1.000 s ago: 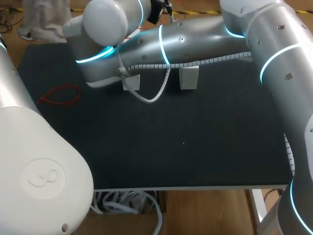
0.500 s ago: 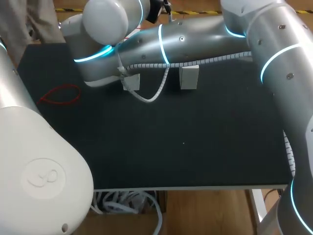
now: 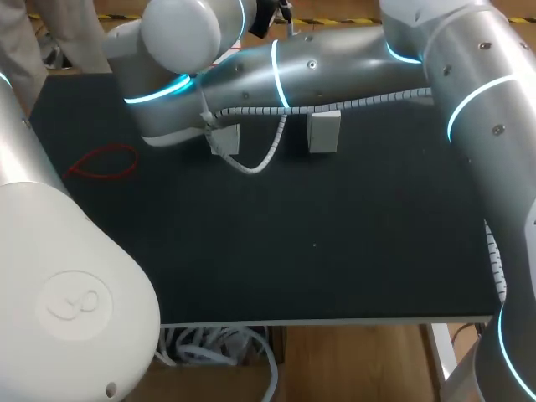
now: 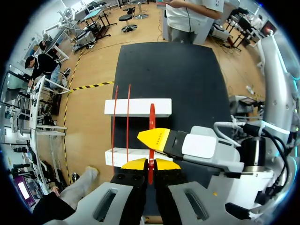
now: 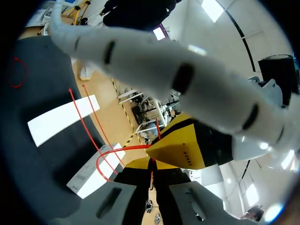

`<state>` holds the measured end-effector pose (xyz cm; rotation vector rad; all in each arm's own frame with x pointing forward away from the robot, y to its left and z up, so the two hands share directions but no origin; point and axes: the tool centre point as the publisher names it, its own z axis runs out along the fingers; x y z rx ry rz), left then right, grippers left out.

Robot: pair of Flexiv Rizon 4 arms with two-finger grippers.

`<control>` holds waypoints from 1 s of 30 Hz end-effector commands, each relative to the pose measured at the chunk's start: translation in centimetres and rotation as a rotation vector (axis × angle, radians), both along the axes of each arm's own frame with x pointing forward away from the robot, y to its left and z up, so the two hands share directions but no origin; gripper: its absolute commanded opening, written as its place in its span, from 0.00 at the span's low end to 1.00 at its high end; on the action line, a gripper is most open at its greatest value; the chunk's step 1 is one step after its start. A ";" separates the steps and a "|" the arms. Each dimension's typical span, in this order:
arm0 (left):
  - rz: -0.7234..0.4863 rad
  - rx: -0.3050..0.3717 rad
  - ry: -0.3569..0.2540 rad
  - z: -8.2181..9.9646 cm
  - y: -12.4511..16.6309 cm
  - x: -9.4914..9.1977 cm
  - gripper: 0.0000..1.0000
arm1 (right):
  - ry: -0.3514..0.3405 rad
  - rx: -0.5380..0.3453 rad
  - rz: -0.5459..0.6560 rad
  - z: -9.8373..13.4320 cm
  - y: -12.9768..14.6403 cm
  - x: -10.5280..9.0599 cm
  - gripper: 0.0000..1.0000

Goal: Grab the tape and strap the tape.

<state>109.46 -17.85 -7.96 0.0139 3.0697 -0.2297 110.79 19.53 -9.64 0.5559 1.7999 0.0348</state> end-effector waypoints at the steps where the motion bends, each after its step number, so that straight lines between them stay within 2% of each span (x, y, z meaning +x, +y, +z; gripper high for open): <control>1: 0.001 0.003 0.001 0.1 -0.1 -0.1 0.00 | 0.006 0.008 0.005 0.5 0.2 0.1 0.00; 30: 0.001 0.003 0.001 0.1 -0.1 -0.1 0.00 | 0.021 0.006 0.028 0.2 0.2 0.3 0.00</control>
